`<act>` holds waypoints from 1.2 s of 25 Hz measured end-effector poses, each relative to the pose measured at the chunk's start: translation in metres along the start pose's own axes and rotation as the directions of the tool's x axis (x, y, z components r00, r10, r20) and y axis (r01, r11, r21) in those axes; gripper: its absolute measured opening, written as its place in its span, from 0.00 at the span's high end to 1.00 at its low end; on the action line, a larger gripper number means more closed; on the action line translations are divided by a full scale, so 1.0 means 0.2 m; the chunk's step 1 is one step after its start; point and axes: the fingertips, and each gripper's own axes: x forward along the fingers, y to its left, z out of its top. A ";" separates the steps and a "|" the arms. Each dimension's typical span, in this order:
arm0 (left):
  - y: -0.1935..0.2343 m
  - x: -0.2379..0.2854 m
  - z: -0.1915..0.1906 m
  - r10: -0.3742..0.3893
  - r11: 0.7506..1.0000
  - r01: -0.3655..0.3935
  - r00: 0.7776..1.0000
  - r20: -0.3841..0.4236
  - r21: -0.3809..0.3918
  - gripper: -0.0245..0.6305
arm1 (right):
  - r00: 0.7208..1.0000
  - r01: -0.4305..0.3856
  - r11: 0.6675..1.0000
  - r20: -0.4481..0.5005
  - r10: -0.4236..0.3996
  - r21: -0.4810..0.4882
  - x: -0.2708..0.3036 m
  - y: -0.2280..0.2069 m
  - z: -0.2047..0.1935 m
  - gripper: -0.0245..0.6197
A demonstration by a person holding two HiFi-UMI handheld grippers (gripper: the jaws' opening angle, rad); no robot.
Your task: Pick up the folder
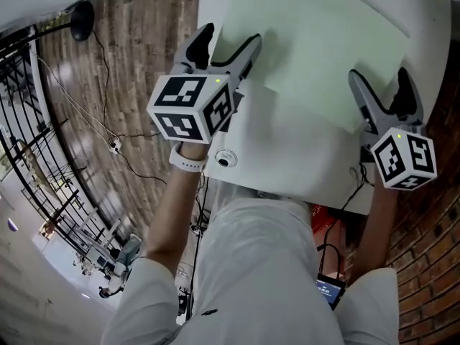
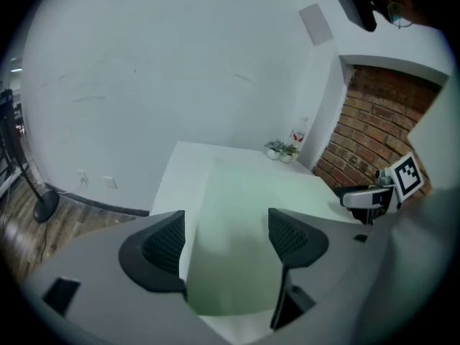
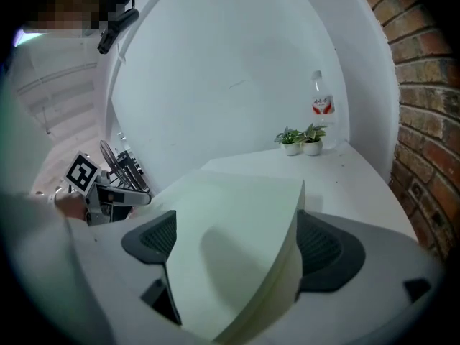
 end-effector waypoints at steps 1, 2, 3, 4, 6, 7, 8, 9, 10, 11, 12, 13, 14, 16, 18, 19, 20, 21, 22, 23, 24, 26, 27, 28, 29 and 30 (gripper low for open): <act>0.02 0.01 0.00 0.000 1.000 0.000 1.000 -0.012 0.005 0.43 | 1.000 -0.001 1.000 -0.001 0.001 0.004 0.01 -0.01 0.00 0.17; 0.03 0.03 0.00 -0.003 1.000 0.004 1.000 -0.025 0.008 0.43 | 1.000 -0.002 1.000 -0.003 0.002 0.008 0.02 -0.01 0.01 0.16; 0.04 0.04 0.01 -0.011 1.000 0.012 0.999 -0.040 0.010 0.43 | 1.000 -0.002 1.000 -0.006 0.002 0.011 0.04 -0.01 0.01 0.16; 0.04 0.06 0.01 -0.022 1.000 0.022 0.998 -0.055 0.012 0.42 | 1.000 -0.002 1.000 -0.012 0.002 0.014 0.05 -0.02 0.01 0.16; 0.04 0.09 -0.01 -0.039 0.999 0.041 0.996 -0.086 0.025 0.41 | 1.000 -0.004 1.000 -0.028 0.004 0.021 0.07 -0.03 -0.02 0.16; 0.04 0.10 -0.02 -0.044 0.998 0.047 0.994 -0.098 0.031 0.41 | 0.999 -0.005 1.000 -0.039 0.006 0.025 0.08 -0.03 -0.04 0.16; 0.03 0.11 -0.02 -0.049 0.998 0.053 0.993 -0.105 0.035 0.41 | 0.999 -0.006 1.000 -0.048 0.007 0.029 0.09 -0.04 -0.05 0.15; 0.02 0.12 -0.01 -0.057 0.998 0.061 0.992 -0.110 0.035 0.41 | 0.998 -0.006 0.999 -0.054 0.008 0.033 0.09 -0.05 -0.05 0.15; 0.02 0.13 0.01 -0.067 0.997 0.072 0.991 -0.116 0.034 0.41 | 0.998 -0.006 0.999 -0.058 0.009 0.038 0.10 -0.06 -0.04 0.15; 0.01 0.15 0.02 -0.081 0.996 0.085 0.989 -0.123 0.032 0.41 | 0.998 -0.007 0.999 -0.062 0.009 0.044 0.10 -0.07 -0.04 0.15; 0.01 0.16 0.02 -0.095 0.995 0.100 0.987 -0.131 0.030 0.41 | 0.998 -0.006 0.999 -0.068 0.010 0.051 0.11 -0.08 -0.04 0.15; 0.01 0.17 0.01 -0.111 0.993 0.115 0.984 -0.140 0.027 0.41 | 0.997 -0.005 0.998 -0.074 0.009 0.057 0.11 -0.08 -0.05 0.15; 0.01 0.17 -0.01 -0.125 0.991 0.130 0.981 -0.147 0.024 0.41 | 0.997 -0.002 0.998 -0.080 0.007 0.061 0.12 -0.08 -0.07 0.15; 0.00 0.18 -0.02 -0.152 0.988 0.157 0.976 -0.153 0.017 0.41 | 0.996 0.007 0.998 -0.088 -0.001 0.063 0.12 -0.08 -0.08 0.15; 0.00 0.19 -0.01 -0.171 0.985 0.173 0.975 -0.143 -0.004 0.41 | 0.995 0.023 0.997 -0.103 -0.016 0.075 0.14 -0.08 -0.08 0.16; 0.00 0.19 -0.01 -0.174 0.985 0.173 0.976 -0.135 -0.018 0.41 | 0.993 0.032 0.995 -0.115 -0.021 0.092 0.15 -0.09 -0.09 0.16; 0.00 0.19 -0.01 -0.170 0.985 0.168 0.977 -0.125 -0.028 0.42 | 0.992 0.039 0.993 -0.126 -0.025 0.114 0.16 -0.09 -0.10 0.16; 0.01 0.19 0.00 -0.164 0.986 0.162 0.979 -0.117 -0.030 0.42 | 0.991 0.045 0.990 -0.133 -0.027 0.132 0.16 -0.09 -0.10 0.16; 0.01 0.19 0.00 -0.159 0.987 0.157 0.981 -0.112 -0.030 0.42 | 0.990 0.049 0.988 -0.137 -0.029 0.144 0.16 -0.10 -0.10 0.16; 0.01 0.19 0.01 -0.156 0.988 0.154 0.982 -0.110 -0.029 0.42 | 0.990 0.053 0.987 -0.138 -0.032 0.151 0.16 -0.10 -0.10 0.16; 0.00 0.19 0.01 -0.154 0.988 0.152 0.982 -0.108 -0.027 0.42 | 0.990 0.056 0.986 -0.137 -0.035 0.154 0.16 -0.10 -0.09 0.17; -0.01 0.20 0.01 -0.150 0.989 0.148 0.983 -0.105 -0.020 0.42 | 0.990 0.064 0.986 -0.132 -0.043 0.155 0.15 -0.11 -0.09 0.18; -0.02 0.20 0.00 -0.147 0.989 0.146 0.984 -0.104 -0.017 0.42 | 0.990 0.069 0.986 -0.130 -0.049 0.154 0.15 -0.11 -0.09 0.18; -0.02 0.20 0.00 -0.143 0.990 0.142 0.984 -0.105 -0.015 0.42 | 0.990 0.076 0.985 -0.128 -0.056 0.154 0.15 -0.11 -0.10 0.18; -0.01 0.20 -0.01 -0.139 0.990 0.139 0.985 -0.105 -0.014 0.42 | 0.990 0.083 0.985 -0.125 -0.064 0.153 0.16 -0.11 -0.10 0.17; -0.01 0.19 -0.01 -0.136 0.991 0.135 0.985 -0.105 -0.013 0.43 | 0.990 0.091 0.984 -0.120 -0.073 0.150 0.16 -0.10 -0.09 0.17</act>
